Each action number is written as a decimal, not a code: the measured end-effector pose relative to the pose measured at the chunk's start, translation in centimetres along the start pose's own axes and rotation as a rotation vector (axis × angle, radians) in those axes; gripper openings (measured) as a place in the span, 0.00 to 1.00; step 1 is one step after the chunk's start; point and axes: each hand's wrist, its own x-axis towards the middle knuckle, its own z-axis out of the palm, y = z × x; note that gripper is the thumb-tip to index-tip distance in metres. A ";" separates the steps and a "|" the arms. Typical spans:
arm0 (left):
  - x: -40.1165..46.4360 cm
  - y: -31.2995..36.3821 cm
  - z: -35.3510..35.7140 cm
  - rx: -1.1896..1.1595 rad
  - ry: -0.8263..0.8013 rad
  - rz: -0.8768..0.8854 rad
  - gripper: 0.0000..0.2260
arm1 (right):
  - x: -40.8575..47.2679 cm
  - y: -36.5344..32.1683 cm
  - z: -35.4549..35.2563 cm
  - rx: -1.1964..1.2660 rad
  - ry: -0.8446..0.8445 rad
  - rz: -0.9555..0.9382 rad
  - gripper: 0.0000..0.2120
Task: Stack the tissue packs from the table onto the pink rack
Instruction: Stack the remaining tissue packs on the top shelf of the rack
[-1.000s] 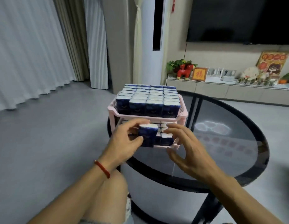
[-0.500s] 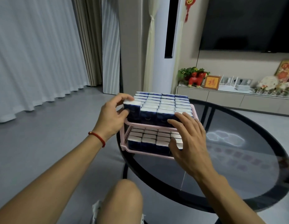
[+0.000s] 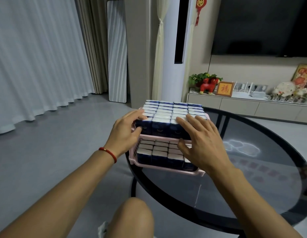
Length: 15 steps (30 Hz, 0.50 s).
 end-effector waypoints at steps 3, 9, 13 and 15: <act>0.5 0.4 -0.8 0.025 -0.090 -0.009 0.17 | 0.7 0.4 -0.7 0.077 -0.028 0.029 0.30; 1.8 0.9 0.6 0.168 -0.312 -0.067 0.36 | 1.5 1.1 -0.1 0.188 -0.110 0.188 0.33; 1.8 0.8 1.7 0.172 -0.245 -0.081 0.34 | 1.8 1.4 0.5 0.146 -0.002 0.114 0.27; 1.9 0.9 1.6 0.178 -0.243 -0.079 0.35 | 1.8 1.6 0.8 0.148 -0.008 0.103 0.28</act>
